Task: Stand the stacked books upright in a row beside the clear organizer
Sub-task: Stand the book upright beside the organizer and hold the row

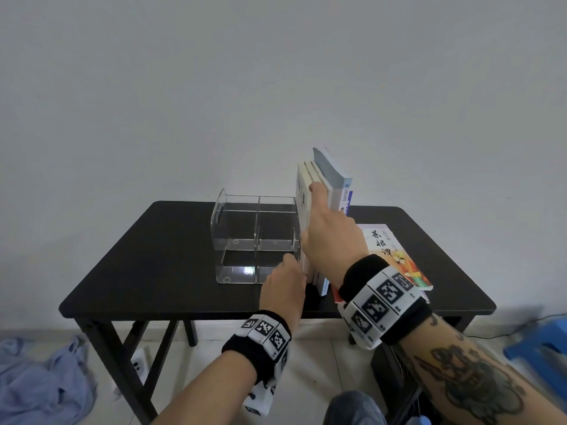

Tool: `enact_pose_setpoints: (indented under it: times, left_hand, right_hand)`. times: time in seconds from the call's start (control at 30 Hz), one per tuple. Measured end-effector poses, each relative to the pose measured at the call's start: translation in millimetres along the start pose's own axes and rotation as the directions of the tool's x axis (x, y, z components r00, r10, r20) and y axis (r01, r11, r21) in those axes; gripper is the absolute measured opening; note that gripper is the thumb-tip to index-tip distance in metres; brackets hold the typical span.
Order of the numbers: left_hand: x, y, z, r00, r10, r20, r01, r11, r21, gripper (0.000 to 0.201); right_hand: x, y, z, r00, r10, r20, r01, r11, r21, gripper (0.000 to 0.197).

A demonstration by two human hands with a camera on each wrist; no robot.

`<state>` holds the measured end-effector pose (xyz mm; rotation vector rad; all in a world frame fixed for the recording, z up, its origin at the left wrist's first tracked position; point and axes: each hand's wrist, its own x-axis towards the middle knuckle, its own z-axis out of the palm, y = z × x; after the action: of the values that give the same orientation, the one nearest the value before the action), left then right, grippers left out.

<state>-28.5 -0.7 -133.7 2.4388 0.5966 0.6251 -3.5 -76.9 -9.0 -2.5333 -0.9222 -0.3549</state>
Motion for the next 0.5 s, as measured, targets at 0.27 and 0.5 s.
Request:
enact_pose_setpoints:
  times: [0.27, 0.5]
  left_hand:
    - [3.7, -5.2, 2.9, 0.996, -0.001, 0.085, -0.002, 0.999, 0.038, 0.032]
    - [6.0, -14.1, 8.0, 0.993, -0.021, 0.114, 0.014, 0.998, 0.066, 0.047]
  right_hand:
    - [-4.5, 6.6, 10.0, 1.000, -0.023, 0.018, 0.022, 0.998, 0.059, 0.083]
    - [-18.6, 23.8, -15.5, 0.978, -0.039, -0.205, 0.086, 0.971, 0.224, 0.043]
